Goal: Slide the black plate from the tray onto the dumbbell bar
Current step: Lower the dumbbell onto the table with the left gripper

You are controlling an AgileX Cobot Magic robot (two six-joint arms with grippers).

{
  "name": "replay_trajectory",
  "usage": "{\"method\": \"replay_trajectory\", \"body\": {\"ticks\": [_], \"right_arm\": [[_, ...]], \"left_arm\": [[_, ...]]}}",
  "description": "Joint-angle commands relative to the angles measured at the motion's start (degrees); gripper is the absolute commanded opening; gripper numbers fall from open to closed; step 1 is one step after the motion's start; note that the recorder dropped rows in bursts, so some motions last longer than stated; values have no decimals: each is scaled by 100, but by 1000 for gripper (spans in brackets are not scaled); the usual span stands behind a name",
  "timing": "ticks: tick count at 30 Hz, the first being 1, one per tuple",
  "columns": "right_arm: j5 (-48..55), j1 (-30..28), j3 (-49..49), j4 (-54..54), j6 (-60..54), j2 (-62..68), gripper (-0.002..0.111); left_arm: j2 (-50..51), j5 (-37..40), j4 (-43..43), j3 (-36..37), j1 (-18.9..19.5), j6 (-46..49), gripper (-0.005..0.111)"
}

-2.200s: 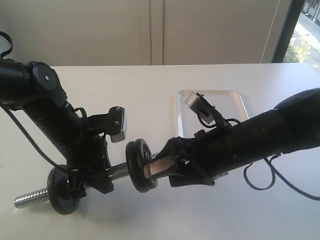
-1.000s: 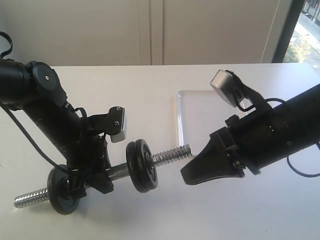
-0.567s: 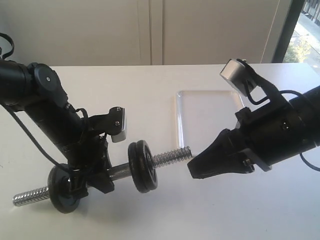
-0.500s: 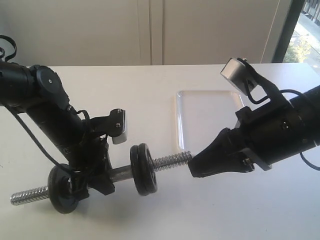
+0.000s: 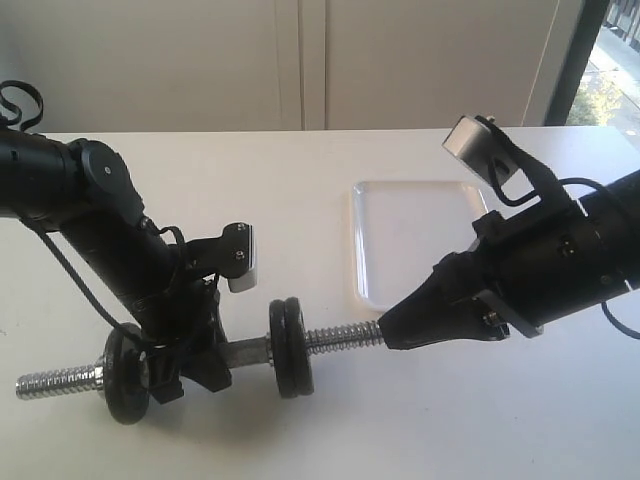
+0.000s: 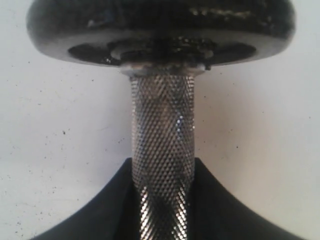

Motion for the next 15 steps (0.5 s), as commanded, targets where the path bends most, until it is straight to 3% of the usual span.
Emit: {"method": "replay_trajectory", "body": {"ticks": [1,15], "right_arm": [[-43,-39,-48,3,17,-42,0],[-48,-39,-48,19,18,-42,0]], "left_arm": [[-363,331,-845,-181,-16,15,0],[-363,-74,-845,93,-16,52,0]]}}
